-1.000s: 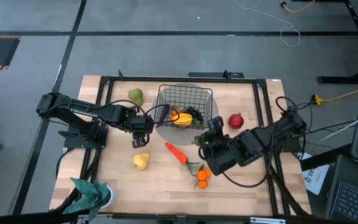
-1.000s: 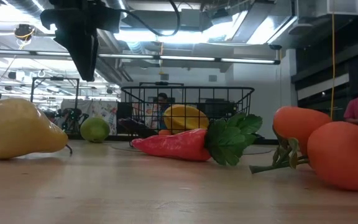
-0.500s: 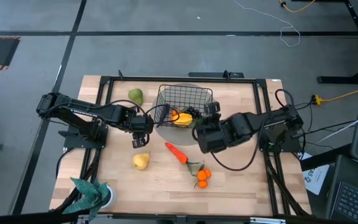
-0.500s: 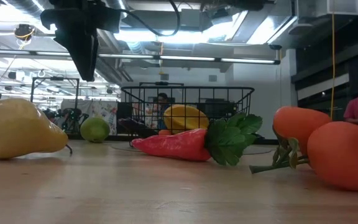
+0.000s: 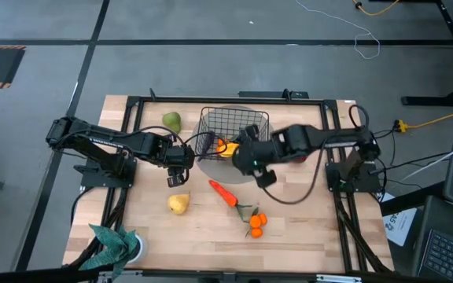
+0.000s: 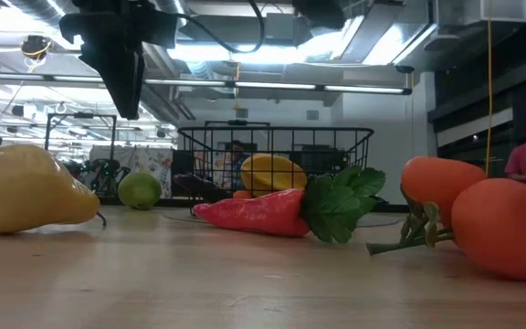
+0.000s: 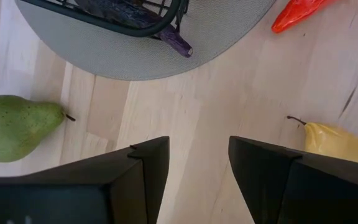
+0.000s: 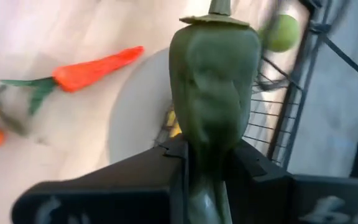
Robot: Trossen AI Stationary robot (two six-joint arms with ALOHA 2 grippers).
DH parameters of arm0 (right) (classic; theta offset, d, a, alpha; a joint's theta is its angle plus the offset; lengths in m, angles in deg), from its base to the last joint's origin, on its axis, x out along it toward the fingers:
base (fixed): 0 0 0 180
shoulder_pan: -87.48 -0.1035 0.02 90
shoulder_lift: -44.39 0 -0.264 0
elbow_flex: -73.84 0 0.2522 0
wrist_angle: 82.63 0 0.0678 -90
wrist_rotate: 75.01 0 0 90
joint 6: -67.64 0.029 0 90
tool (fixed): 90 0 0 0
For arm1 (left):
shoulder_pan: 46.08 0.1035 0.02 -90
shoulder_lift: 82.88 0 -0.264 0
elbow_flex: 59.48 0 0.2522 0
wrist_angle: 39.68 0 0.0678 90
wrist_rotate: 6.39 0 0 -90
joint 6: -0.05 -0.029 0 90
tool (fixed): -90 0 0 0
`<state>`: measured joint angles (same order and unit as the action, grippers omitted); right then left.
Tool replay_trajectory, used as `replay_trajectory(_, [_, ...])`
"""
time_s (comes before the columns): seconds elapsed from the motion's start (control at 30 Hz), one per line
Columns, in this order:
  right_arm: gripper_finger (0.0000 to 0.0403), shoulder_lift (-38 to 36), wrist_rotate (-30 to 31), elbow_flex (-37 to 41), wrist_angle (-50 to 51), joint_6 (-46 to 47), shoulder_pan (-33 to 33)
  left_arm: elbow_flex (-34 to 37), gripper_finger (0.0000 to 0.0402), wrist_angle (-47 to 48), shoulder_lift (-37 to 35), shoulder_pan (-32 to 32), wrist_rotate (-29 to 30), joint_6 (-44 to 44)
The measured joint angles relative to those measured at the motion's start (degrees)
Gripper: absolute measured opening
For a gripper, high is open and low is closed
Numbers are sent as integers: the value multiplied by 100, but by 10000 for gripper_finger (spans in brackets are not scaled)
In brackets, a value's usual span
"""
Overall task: Build produce basket
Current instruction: Put the green chili pepper into the black wire basket
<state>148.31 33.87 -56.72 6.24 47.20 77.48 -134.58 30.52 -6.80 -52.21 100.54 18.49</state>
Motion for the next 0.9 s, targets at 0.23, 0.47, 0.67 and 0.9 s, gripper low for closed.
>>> replay_trajectory(0.23, [49, 0, -348, 0, -408, -82, 927, 0, 154, 9, 0, 0, 0, 53])
replay_trajectory(0.47, [49, 49, -1104, 0, -1090, 71, 1732, -13, 154, 95, -251, -1, 48, 193])
replay_trajectory(0.67, [69, 458, -1478, 0, -1220, 390, 2216, 0, 154, 3, -540, -15, 57, 264])
replay_trajectory(0.9, [135, 970, -1115, 7, -1305, 367, 2455, -13, 154, -149, -686, -169, 81, 395])
